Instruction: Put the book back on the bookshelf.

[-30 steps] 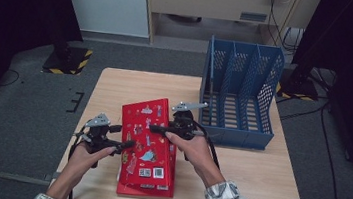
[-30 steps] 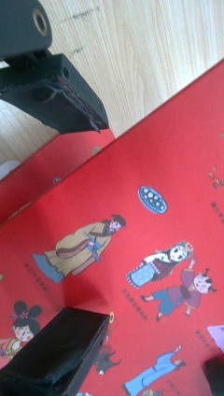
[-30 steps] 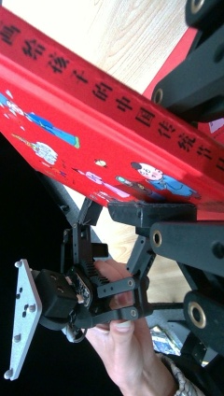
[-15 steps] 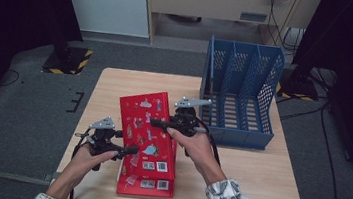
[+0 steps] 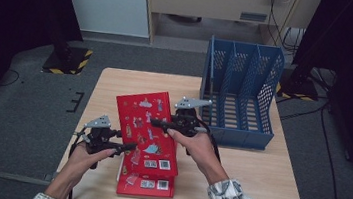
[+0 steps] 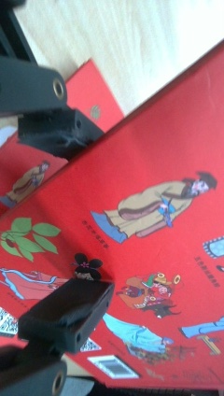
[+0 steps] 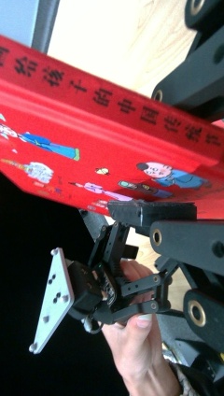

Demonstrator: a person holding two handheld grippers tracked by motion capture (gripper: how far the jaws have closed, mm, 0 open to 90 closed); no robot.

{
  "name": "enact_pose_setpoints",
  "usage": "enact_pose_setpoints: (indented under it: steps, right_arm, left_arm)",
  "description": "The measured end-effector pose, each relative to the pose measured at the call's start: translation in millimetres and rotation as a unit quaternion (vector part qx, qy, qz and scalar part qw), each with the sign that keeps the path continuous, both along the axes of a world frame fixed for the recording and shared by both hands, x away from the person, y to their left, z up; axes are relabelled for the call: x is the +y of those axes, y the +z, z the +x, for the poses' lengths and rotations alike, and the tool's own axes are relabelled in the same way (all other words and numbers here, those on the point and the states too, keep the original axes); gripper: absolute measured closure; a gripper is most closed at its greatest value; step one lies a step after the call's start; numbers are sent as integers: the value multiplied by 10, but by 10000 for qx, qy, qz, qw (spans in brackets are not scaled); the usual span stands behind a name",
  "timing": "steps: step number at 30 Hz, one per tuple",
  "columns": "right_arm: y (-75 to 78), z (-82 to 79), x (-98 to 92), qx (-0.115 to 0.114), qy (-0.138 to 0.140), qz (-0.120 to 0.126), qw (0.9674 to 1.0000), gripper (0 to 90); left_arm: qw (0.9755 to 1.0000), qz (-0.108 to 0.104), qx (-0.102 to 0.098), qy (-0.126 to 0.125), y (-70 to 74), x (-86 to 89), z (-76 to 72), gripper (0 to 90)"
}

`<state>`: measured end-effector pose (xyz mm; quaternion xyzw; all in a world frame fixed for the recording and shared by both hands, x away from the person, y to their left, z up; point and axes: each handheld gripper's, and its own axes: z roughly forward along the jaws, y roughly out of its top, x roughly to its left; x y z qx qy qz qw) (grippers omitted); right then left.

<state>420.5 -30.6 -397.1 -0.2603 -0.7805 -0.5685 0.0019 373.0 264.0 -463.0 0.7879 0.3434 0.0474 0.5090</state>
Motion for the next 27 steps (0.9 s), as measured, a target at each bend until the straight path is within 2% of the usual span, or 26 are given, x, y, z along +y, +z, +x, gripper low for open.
enact_pose_setpoints:
  steps: [5, 14, 23, 27]
  right_arm:
    - [11, -5, -24, -66, 31, 19, 10000, 679]
    - [15, -10, -45, -250, 54, 10, 9997, 654]
    - [15, -16, -54, -325, 63, -53, 9994, 634]
    - [7, -31, -40, -440, 87, -113, 9989, 629]
  left_arm:
    - [9999, 22, -142, 54, 43, 22, -12, 390]
    - [9988, 220, -418, 116, 124, 45, -40, 464]
    - [9960, 438, -740, 238, 200, 57, -71, 512]
    - [9948, 490, -840, 303, 225, 76, -79, 527]
